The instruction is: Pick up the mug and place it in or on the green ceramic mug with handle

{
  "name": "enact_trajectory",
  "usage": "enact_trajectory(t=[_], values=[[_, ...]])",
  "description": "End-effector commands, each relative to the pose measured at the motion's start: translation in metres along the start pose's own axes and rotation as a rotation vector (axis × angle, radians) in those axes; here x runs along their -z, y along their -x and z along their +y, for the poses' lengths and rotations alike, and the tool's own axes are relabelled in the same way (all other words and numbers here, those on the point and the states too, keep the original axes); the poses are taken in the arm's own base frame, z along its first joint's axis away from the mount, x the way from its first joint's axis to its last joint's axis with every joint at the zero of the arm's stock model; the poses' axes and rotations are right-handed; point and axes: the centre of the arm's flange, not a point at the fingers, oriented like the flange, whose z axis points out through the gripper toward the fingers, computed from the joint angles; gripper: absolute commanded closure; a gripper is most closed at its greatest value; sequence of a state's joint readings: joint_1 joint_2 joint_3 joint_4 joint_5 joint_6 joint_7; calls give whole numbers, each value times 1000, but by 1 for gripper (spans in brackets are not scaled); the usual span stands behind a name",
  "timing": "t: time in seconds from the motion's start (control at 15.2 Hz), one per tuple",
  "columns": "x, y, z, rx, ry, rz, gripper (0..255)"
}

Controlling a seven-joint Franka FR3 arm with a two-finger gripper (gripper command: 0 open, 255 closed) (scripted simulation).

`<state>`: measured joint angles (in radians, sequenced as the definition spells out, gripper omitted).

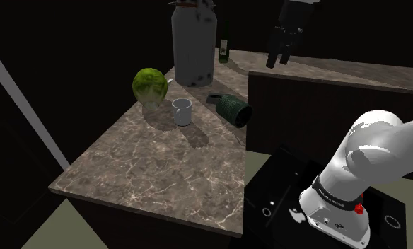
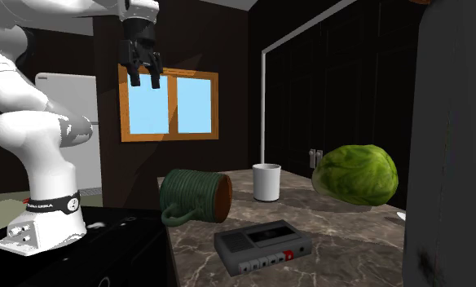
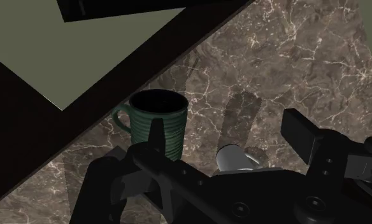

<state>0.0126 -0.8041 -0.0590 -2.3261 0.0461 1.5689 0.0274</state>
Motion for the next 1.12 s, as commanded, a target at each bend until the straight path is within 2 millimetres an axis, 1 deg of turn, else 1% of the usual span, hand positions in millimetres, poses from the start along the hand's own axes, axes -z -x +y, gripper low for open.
enact_trajectory(t=[0.0,1.06], values=[[0,0,0,0,0,0,0],[-127,-167,-37,12,12,-17,0]])
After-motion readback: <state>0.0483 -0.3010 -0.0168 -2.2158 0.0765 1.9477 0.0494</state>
